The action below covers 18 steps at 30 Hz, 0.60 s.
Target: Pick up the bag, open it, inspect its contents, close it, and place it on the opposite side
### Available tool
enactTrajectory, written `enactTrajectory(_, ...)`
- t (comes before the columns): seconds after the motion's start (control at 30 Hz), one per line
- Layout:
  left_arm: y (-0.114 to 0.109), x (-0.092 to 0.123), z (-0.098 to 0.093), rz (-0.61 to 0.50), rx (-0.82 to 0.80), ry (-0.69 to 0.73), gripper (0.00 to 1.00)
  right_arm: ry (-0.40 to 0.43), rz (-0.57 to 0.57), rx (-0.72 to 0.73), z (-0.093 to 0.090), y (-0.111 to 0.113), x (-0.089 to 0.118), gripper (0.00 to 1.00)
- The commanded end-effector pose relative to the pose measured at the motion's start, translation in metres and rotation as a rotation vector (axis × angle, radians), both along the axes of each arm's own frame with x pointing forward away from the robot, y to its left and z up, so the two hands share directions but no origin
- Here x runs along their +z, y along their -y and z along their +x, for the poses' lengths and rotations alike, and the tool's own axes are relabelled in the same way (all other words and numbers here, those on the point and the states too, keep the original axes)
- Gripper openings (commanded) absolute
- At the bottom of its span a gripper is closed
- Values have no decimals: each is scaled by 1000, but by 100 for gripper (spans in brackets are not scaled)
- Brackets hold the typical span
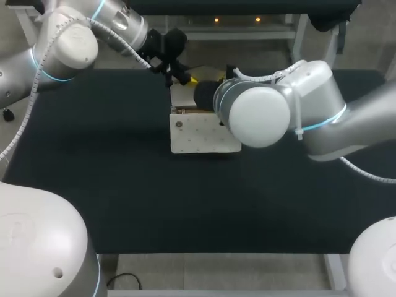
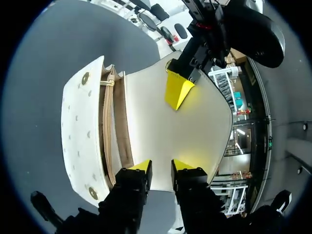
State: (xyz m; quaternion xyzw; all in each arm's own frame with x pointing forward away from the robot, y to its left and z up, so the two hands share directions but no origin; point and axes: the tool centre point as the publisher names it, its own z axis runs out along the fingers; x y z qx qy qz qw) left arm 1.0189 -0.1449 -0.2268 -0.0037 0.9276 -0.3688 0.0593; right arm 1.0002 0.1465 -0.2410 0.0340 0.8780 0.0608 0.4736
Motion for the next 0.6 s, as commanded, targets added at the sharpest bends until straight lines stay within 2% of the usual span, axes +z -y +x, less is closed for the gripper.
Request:
enactTrajectory(0.03, 2, -11, 15, -4, -5, -13, 0, 12, -6, -3, -16, 4, 2, 8)
enactTrajectory(0.07, 2, -14, 18, 0, 2, -12, 0, 12, -7, -2, -19, 5, 1, 2)
enactTrajectory(0.1, 2, -17, 20, -2, 2, -12, 0, 10, -8, 0, -23, 7, 1, 0)
enactTrajectory(0.37, 2, -35, 37, 16, 14, 88, 0, -32, -13, 14, -53, 13, -14, 0)
enactTrajectory(0.6, 0, -47, 38, 3, -4, 167, 0, -91, 22, 27, -69, 11, -35, 0)
